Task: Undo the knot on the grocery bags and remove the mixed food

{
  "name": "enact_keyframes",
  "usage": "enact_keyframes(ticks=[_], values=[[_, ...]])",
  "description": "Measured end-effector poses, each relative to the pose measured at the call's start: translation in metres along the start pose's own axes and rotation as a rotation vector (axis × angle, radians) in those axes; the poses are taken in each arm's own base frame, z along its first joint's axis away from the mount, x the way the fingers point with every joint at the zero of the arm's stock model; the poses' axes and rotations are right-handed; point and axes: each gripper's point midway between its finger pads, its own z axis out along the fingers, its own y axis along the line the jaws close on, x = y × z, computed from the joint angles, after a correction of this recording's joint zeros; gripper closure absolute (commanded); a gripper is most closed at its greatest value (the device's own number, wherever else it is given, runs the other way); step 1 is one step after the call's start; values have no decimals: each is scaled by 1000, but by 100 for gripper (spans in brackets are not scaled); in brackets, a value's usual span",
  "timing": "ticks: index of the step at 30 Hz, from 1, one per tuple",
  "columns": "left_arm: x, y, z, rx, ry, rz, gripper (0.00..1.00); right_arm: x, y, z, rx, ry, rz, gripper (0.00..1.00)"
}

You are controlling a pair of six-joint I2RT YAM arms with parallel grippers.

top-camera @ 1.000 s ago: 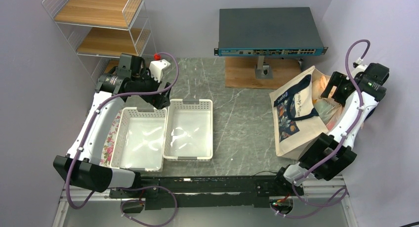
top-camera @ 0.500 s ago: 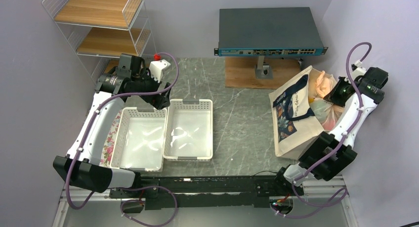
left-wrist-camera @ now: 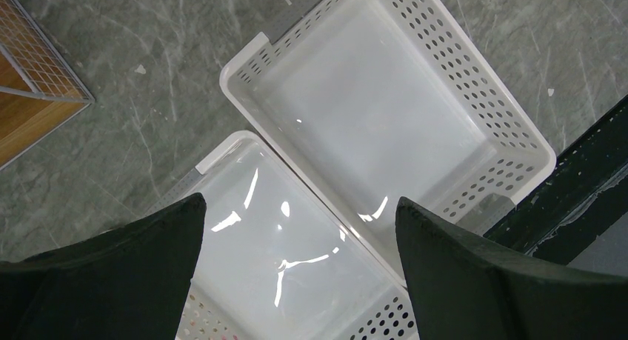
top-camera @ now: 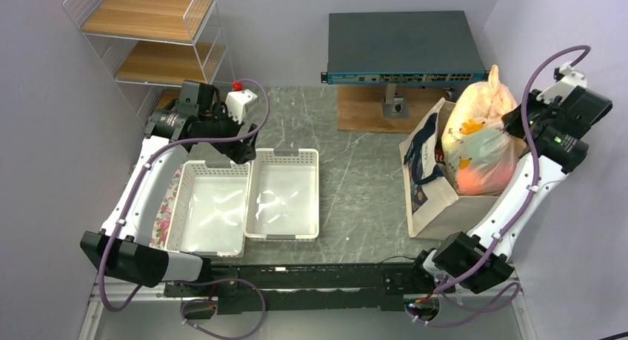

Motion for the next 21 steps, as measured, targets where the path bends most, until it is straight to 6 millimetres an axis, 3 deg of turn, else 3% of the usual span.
enact_keyframes(ticks=[10, 21], values=[[1, 0, 4, 7, 8, -2, 1, -71, 32, -39, -67, -207, -37, 100], [-6, -6, 4, 24, -5, 10, 1, -131, 94, -84, -321, -415, -72, 100]])
